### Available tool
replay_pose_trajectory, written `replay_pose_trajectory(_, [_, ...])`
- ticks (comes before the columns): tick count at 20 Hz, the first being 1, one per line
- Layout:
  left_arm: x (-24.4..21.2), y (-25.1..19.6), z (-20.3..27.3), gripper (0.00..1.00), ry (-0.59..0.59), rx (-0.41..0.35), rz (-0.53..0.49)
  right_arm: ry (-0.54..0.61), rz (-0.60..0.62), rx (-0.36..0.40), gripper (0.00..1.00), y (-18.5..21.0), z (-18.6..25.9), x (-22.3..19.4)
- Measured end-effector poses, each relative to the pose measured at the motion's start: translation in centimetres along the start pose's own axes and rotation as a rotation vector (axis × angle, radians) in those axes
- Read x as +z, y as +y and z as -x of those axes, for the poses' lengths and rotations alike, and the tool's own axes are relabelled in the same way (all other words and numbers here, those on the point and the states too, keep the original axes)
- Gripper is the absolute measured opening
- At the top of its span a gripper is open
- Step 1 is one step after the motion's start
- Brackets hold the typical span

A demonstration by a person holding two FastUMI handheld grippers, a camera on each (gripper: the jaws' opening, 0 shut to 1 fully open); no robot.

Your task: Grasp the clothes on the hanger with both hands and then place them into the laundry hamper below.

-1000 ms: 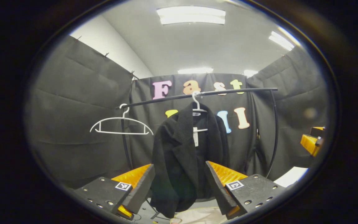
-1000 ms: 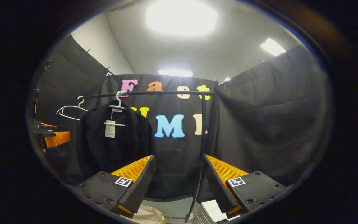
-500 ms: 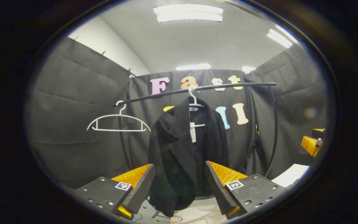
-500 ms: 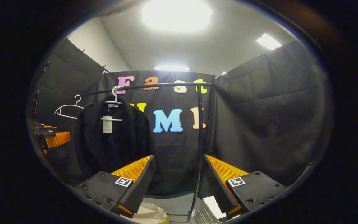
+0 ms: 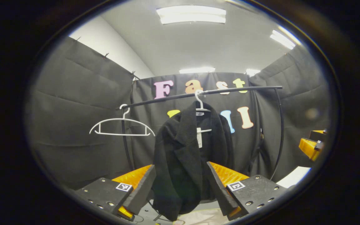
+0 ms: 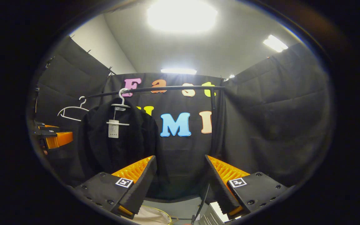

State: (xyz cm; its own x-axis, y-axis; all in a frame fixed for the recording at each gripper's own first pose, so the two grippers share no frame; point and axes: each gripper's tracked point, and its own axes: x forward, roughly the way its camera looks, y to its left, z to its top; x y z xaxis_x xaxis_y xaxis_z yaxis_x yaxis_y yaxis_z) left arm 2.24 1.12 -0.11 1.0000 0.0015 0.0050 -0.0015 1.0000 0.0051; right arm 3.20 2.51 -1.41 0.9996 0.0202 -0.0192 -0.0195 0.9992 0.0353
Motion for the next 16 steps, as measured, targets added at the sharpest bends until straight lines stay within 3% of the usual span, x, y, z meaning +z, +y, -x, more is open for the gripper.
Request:
replay_pose_trajectory(8, [0.3, 0.5, -3.7, 0.94, 0.000, -0.044, 0.046, -0.025, -0.006, 0.083, 0.95, 5.9, -5.0, 0.8])
replay_pose_trajectory(16, [1.2, -1.5, -9.3, 0.93, -0.022, 0.072, 0.024, -0.067, -0.065, 0.257, 0.95, 9.4, -14.9, 1.5])
